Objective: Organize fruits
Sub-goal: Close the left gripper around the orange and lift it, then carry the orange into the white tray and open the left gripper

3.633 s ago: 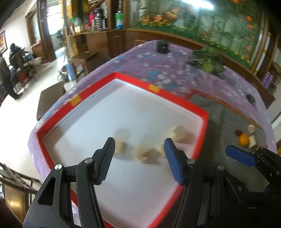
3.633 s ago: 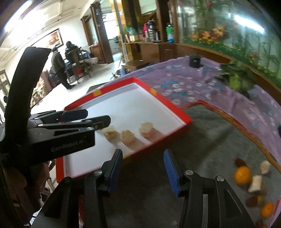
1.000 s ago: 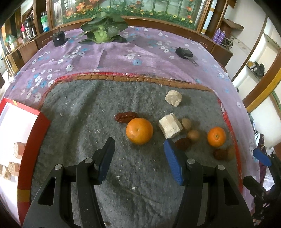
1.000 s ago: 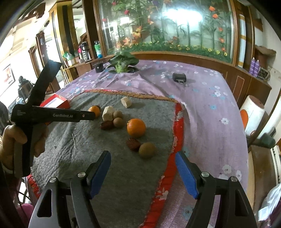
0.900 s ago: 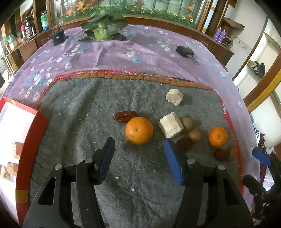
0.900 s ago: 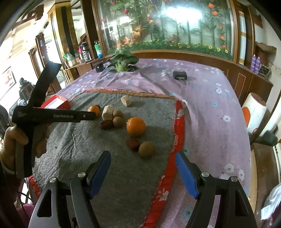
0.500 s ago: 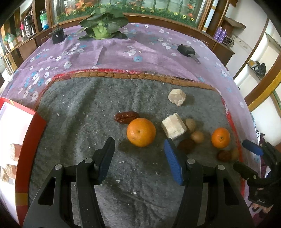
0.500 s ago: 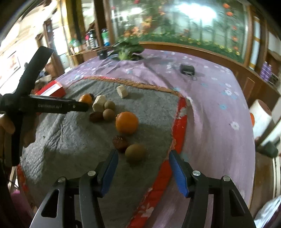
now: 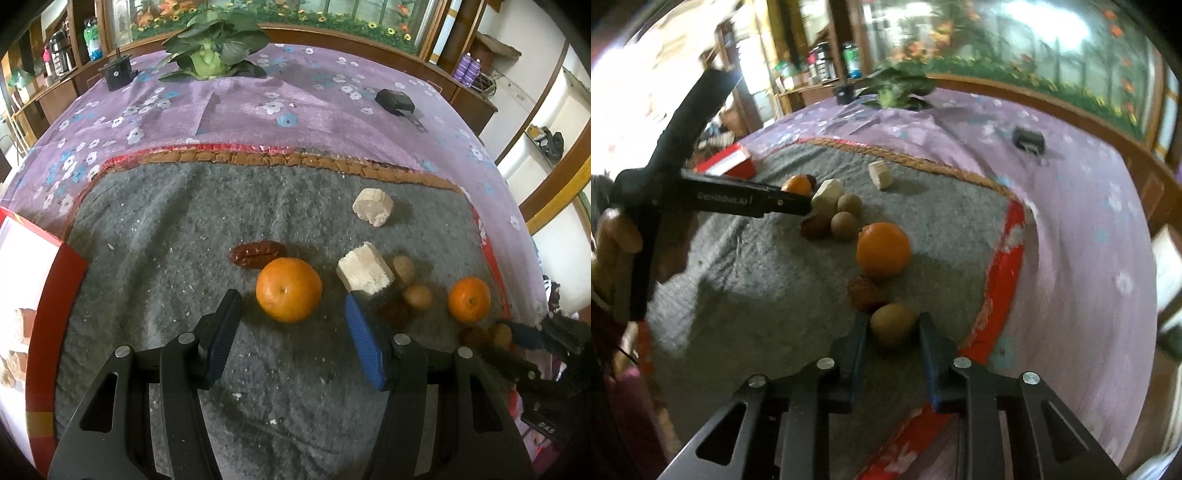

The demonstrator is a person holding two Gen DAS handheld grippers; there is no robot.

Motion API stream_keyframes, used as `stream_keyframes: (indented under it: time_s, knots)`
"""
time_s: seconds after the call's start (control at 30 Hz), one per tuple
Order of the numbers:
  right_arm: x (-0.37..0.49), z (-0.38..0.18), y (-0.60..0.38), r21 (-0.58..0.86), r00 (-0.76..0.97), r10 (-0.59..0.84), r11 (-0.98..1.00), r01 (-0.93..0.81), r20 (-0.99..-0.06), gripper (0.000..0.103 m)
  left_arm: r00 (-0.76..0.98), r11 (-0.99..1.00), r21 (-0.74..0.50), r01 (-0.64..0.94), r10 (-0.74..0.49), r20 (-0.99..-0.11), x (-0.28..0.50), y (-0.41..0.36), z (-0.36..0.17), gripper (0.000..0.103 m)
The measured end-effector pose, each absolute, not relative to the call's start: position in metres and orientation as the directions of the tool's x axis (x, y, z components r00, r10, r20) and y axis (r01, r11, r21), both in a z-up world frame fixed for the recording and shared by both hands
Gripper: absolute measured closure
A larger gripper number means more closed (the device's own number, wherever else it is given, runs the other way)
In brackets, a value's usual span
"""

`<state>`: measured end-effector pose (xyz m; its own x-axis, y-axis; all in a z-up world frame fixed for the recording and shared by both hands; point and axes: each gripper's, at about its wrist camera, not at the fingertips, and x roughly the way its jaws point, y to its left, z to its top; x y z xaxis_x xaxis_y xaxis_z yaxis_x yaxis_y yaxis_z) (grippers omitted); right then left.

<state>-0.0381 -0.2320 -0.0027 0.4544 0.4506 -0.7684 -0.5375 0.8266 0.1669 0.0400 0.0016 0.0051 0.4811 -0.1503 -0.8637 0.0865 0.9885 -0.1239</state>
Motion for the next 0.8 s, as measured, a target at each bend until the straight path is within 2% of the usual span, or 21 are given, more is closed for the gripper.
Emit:
stream_keyframes:
  time_s: [0.27,0.3,0.33,0.37,0.47,0.8]
  knots:
    - [-0.056,0.001,-0.239,0.252,0.483,0.479,0.851,-0.461,-0.733,0.078,0.493,0.989,-0.122,0.079,-0.145,-0.858,0.046,0.003,0.003,0.046]
    - [-0.058,0.003,-0.238,0.252,0.489,0.480,0.851,-0.460,-0.728,0.078,0.495,0.989,-0.124,0.080,-0.147,-0.856,0.046,0.005,0.003,0.049]
    - [-0.059,0.005,-0.237,0.256,0.490,0.485,0.849,-0.461,-0.725,0.078,0.502,0.991,-0.111,0.073,-0.133,-0.855,0.045,0.006,0.004,0.065]
    - [-0.061,0.007,-0.234,0.258,0.491,0.488,0.848,-0.463,-0.722,0.078,0.508,0.992,-0.101,0.071,-0.123,-0.852,0.045,0.008,0.004,0.071]
    - [-0.066,0.012,-0.228,0.261,0.496,0.501,0.840,-0.476,-0.709,0.078,0.504,0.987,-0.137,0.079,-0.159,-0.849,0.043,0.017,0.005,0.072]
    - [-0.075,0.019,-0.185,0.269,0.484,0.520,0.826,-0.495,-0.704,0.078,0.563,0.993,-0.080,0.081,-0.112,-0.819,-0.001,0.037,0.029,0.072]
